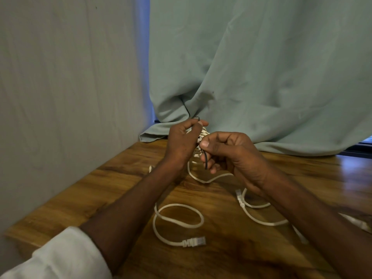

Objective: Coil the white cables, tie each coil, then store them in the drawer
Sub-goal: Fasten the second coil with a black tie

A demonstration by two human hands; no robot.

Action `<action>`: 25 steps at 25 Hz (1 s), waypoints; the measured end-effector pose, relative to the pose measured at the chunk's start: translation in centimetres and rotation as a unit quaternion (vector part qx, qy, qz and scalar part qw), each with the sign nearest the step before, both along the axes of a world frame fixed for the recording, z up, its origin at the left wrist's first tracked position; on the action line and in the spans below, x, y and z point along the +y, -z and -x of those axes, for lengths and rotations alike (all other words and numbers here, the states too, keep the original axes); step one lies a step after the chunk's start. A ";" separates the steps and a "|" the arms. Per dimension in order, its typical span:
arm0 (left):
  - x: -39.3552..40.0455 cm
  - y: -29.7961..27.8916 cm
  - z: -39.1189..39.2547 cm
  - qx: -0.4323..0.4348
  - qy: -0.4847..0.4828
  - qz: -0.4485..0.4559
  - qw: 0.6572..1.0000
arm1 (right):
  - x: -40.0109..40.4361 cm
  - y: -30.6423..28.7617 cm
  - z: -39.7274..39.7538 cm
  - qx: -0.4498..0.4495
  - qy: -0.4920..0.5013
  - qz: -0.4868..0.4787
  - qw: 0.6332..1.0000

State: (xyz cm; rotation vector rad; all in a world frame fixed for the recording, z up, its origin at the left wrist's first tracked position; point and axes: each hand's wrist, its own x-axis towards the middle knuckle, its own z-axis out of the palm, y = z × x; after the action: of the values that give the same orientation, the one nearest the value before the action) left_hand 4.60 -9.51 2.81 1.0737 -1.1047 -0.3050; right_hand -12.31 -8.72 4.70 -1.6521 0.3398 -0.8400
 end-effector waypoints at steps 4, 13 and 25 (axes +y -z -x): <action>0.2 0.0 0.0 -0.019 -0.005 0.012 1.000 | -0.2 -0.6 0.4 -0.012 -0.015 -0.003 1.000; 0.5 0.8 1.4 -0.238 0.089 0.058 0.965 | -1.8 -0.9 0.7 -0.115 0.210 -0.015 0.971; 0.9 0.3 0.8 -0.261 0.130 0.017 0.956 | -3.0 -1.3 1.8 -0.033 0.286 0.062 0.956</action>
State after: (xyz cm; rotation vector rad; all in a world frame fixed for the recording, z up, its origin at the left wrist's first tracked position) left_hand 3.82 -8.63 2.48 1.0037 -1.7274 -0.2111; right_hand -14.08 -11.73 6.05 -1.6551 0.7528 -1.3673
